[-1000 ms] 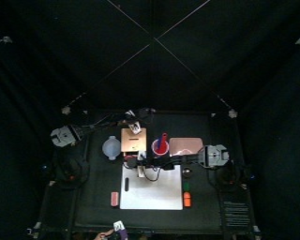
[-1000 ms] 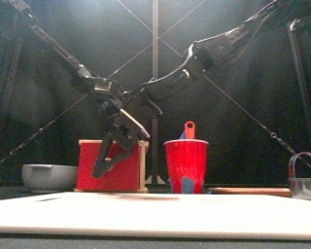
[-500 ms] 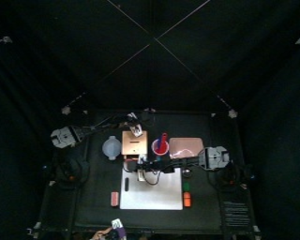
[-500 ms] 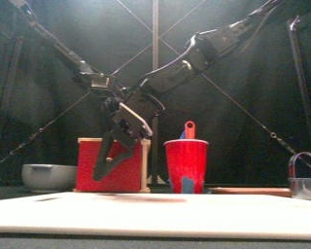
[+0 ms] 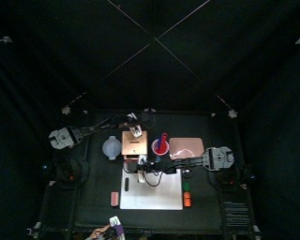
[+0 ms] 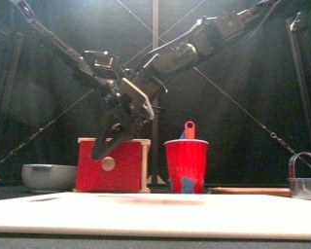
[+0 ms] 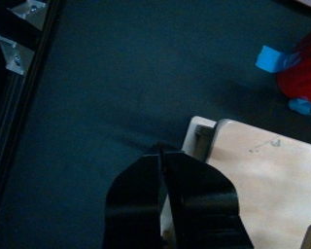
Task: Close drawer
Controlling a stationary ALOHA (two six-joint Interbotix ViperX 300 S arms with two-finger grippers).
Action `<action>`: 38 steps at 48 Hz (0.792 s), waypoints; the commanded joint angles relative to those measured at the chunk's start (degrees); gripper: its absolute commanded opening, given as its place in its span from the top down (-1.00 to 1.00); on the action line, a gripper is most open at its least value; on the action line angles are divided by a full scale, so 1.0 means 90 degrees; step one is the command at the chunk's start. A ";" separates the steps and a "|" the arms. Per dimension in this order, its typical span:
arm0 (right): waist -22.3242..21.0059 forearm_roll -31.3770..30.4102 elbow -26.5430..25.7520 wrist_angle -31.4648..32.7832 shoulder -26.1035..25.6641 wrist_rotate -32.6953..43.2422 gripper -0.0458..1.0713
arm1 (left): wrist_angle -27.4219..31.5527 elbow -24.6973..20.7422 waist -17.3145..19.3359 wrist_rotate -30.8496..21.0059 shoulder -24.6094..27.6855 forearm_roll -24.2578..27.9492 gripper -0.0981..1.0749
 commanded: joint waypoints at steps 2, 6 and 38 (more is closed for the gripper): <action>0.0039 0.0156 0.0166 0.0020 -0.0518 0.0000 0.82 | 0.0000 -0.0098 0.0029 0.0010 -0.0254 0.0039 0.20; 0.0049 0.0352 0.0439 0.0010 -0.0723 0.0000 0.82 | 0.0000 -0.0059 0.0010 0.0000 -0.0313 0.0029 0.20; -0.0371 0.1357 0.1338 -0.0234 -0.1553 -0.0020 0.83 | 0.0537 -0.0127 -0.0010 0.0264 -0.0371 0.0010 0.20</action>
